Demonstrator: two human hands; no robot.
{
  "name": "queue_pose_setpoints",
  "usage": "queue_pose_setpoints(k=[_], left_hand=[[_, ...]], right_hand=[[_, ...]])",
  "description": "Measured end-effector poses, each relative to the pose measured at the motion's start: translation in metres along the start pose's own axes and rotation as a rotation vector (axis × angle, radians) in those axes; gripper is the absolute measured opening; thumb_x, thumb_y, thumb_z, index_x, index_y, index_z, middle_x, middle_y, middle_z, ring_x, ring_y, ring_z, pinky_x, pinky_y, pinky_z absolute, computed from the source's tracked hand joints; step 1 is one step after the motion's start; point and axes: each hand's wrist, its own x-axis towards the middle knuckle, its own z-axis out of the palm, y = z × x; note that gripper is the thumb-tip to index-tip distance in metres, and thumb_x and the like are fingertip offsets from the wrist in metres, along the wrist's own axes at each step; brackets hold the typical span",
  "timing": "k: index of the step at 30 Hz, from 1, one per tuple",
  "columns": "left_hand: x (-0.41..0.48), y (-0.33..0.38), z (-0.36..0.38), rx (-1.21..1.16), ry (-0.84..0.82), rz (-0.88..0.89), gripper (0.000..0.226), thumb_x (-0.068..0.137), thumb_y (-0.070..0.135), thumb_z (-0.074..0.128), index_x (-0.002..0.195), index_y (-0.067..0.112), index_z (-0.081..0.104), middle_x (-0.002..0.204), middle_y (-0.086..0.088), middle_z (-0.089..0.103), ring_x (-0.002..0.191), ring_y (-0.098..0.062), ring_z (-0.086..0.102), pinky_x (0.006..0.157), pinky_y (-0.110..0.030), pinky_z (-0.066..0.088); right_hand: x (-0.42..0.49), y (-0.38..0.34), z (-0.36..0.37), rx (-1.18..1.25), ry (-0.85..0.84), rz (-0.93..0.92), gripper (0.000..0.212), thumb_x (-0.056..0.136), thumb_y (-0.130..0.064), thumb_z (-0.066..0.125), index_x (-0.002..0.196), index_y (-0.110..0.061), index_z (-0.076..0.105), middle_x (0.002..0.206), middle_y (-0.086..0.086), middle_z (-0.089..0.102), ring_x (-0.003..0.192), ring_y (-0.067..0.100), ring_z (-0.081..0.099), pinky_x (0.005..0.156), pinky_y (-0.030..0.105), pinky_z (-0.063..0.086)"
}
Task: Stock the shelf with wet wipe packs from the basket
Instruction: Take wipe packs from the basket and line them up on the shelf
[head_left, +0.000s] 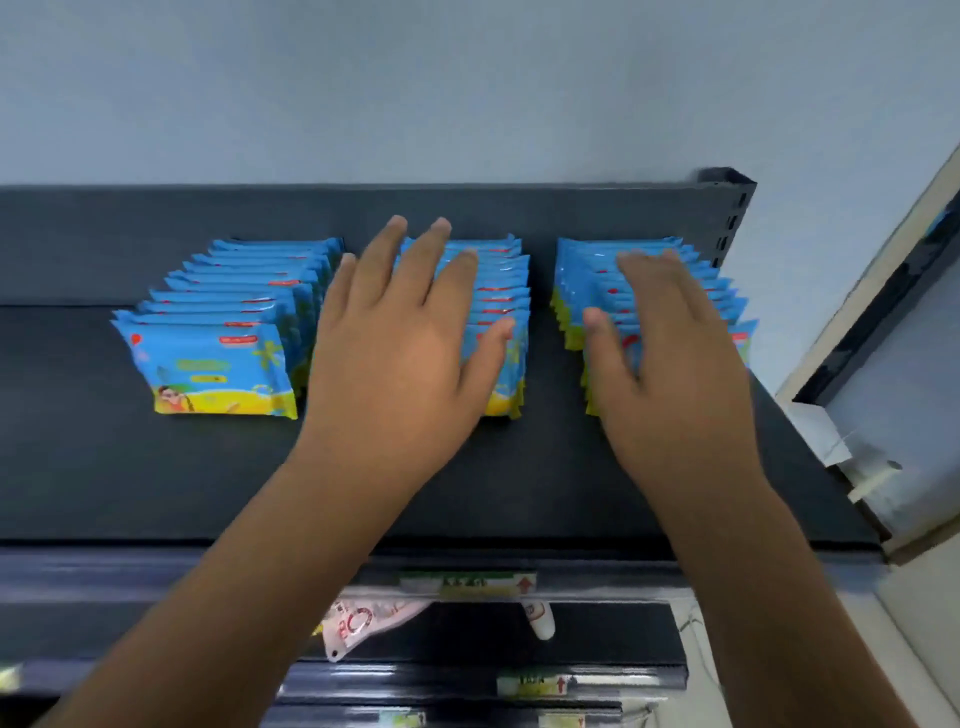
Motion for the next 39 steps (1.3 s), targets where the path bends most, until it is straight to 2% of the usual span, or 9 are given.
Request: queue_pose_setpoints(k=[4, 6, 9, 18, 25, 28, 33, 36, 39], left_hand=[[-0.040, -0.063, -0.025, 0.097, 0.027, -0.115, 0.058, 0.103, 0.048, 0.045, 0.140, 0.005, 0.057, 0.153, -0.016, 0.050, 0.147, -0.040, 0.038, 0.116, -0.060, 0.032], [-0.068, -0.099, -0.040, 0.156, 0.024, -0.185, 0.057, 0.102, 0.048, 0.047, 0.139, 0.005, 0.057, 0.152, -0.017, 0.051, 0.146, -0.041, 0.040, 0.116, -0.060, 0.033], [-0.116, -0.155, -0.071, 0.225, 0.026, -0.297, 0.056, 0.102, 0.048, 0.049, 0.139, 0.006, 0.057, 0.151, -0.016, 0.053, 0.144, -0.041, 0.041, 0.114, -0.061, 0.035], [-0.298, -0.312, -0.195, 0.429, -0.058, -0.655, 0.060, 0.102, 0.053, 0.043, 0.140, 0.009, 0.056, 0.153, -0.013, 0.051, 0.148, -0.038, 0.036, 0.117, -0.056, 0.034], [-0.435, -0.421, -0.264, 0.446, -0.096, -0.960, 0.060, 0.100, 0.054, 0.055, 0.142, 0.010, 0.053, 0.150, -0.007, 0.053, 0.146, -0.032, 0.039, 0.118, -0.049, 0.037], [-0.480, -0.461, -0.275, 0.413, -0.130, -1.073, 0.071, 0.094, 0.062, 0.051, 0.143, 0.010, 0.053, 0.147, -0.006, 0.056, 0.144, -0.030, 0.041, 0.116, -0.047, 0.040], [-0.544, -0.533, -0.261, 0.341, -0.172, -1.250, 0.065, 0.093, 0.055, 0.058, 0.139, 0.010, 0.055, 0.145, -0.008, 0.057, 0.142, -0.031, 0.043, 0.117, -0.045, 0.036], [-0.582, -0.581, -0.240, 0.244, -0.190, -1.399, 0.060, 0.096, 0.052, 0.059, 0.142, 0.013, 0.055, 0.146, -0.005, 0.056, 0.141, -0.028, 0.042, 0.116, -0.043, 0.037], [-0.624, -0.626, -0.212, 0.141, -0.213, -1.559, 0.053, 0.098, 0.045, 0.063, 0.139, 0.012, 0.057, 0.141, -0.006, 0.059, 0.136, -0.029, 0.047, 0.112, -0.043, 0.039]], right_hand=[[-0.007, -0.072, 0.042, 0.136, -0.113, -0.266, 0.045, 0.104, -0.030, 0.049, 0.142, -0.005, 0.054, 0.147, 0.011, 0.054, 0.148, 0.028, 0.038, 0.120, 0.045, 0.032], [-0.014, -0.114, 0.063, 0.181, -0.173, -0.350, 0.046, 0.104, -0.031, 0.048, 0.141, -0.006, 0.055, 0.148, 0.010, 0.054, 0.148, 0.027, 0.038, 0.121, 0.041, 0.031], [-0.032, -0.182, 0.097, 0.263, -0.261, -0.461, 0.044, 0.102, -0.031, 0.050, 0.138, -0.005, 0.057, 0.144, 0.010, 0.057, 0.145, 0.028, 0.042, 0.119, 0.043, 0.033], [-0.146, -0.409, 0.197, 0.491, -0.488, -0.697, 0.038, 0.104, -0.029, 0.050, 0.135, -0.007, 0.057, 0.142, 0.009, 0.058, 0.145, 0.028, 0.040, 0.116, 0.045, 0.038], [-0.233, -0.558, 0.260, 0.562, -0.683, -0.834, 0.043, 0.104, -0.035, 0.048, 0.138, -0.009, 0.056, 0.144, 0.008, 0.057, 0.145, 0.026, 0.040, 0.117, 0.042, 0.038], [-0.265, -0.608, 0.295, 0.579, -0.798, -0.917, 0.044, 0.104, -0.035, 0.049, 0.140, -0.011, 0.055, 0.146, 0.005, 0.055, 0.147, 0.024, 0.037, 0.119, 0.042, 0.036], [-0.308, -0.672, 0.375, 0.605, -0.971, -0.994, 0.038, 0.103, -0.035, 0.050, 0.133, -0.013, 0.057, 0.141, 0.003, 0.057, 0.144, 0.023, 0.040, 0.116, 0.040, 0.040], [-0.330, -0.701, 0.432, 0.564, -1.101, -0.987, 0.033, 0.103, -0.036, 0.049, 0.129, -0.017, 0.057, 0.135, 0.000, 0.058, 0.132, 0.021, 0.050, 0.101, 0.042, 0.051], [-0.356, -0.719, 0.493, 0.512, -1.269, -0.908, 0.030, 0.102, -0.036, 0.052, 0.125, -0.018, 0.059, 0.124, 0.000, 0.062, 0.113, 0.021, 0.059, 0.084, 0.038, 0.053]])
